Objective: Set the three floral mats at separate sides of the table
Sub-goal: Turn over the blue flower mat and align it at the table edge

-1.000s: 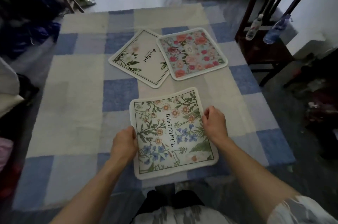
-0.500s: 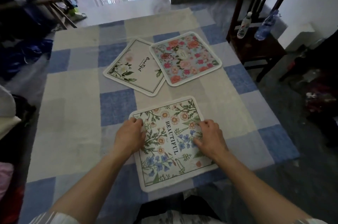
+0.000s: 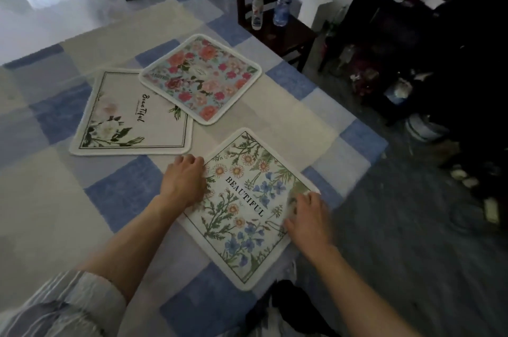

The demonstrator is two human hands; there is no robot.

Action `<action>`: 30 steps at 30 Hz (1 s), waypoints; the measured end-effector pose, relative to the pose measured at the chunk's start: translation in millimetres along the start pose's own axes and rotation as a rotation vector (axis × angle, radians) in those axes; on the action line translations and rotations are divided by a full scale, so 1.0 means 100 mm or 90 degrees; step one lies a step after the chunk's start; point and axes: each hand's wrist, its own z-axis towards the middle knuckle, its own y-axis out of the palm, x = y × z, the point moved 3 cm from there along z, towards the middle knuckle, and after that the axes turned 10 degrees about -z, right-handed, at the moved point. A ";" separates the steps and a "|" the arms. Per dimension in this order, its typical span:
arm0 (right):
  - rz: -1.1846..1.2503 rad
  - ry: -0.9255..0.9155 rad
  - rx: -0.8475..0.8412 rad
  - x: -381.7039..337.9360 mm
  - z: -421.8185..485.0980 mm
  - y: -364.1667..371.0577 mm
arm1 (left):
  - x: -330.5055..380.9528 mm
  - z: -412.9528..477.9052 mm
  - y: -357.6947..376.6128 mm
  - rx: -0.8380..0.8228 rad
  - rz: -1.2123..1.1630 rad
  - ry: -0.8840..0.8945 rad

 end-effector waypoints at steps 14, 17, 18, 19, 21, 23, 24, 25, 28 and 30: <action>0.050 0.206 -0.145 -0.35 -0.35 0.22 | 0.08 0.21 0.08 -0.036 -0.099 0.041; 0.127 0.240 -0.106 -0.36 -0.33 0.23 | 0.06 0.22 0.05 -0.031 -0.123 0.033; 0.151 0.248 -0.078 -0.36 -0.32 0.23 | 0.05 0.22 0.04 -0.024 -0.134 0.036; 0.168 0.256 -0.052 -0.36 -0.32 0.23 | 0.04 0.21 0.04 -0.015 -0.145 0.040; 0.176 0.264 -0.027 -0.37 -0.33 0.23 | 0.03 0.19 0.04 -0.003 -0.160 0.052; 0.167 0.264 -0.028 -0.40 -0.33 0.26 | 0.03 0.18 0.06 -0.010 -0.150 0.067; 0.159 0.262 -0.033 -0.42 -0.33 0.26 | 0.04 0.17 0.06 -0.016 -0.143 0.074; 0.156 0.261 -0.036 -0.43 -0.33 0.26 | 0.04 0.16 0.07 -0.018 -0.138 0.078; 0.150 0.265 -0.022 -0.40 -0.31 0.23 | 0.03 0.15 0.06 -0.003 -0.141 0.086; 0.126 0.246 -0.002 -0.36 -0.28 0.20 | 0.03 0.12 0.03 0.010 -0.128 0.097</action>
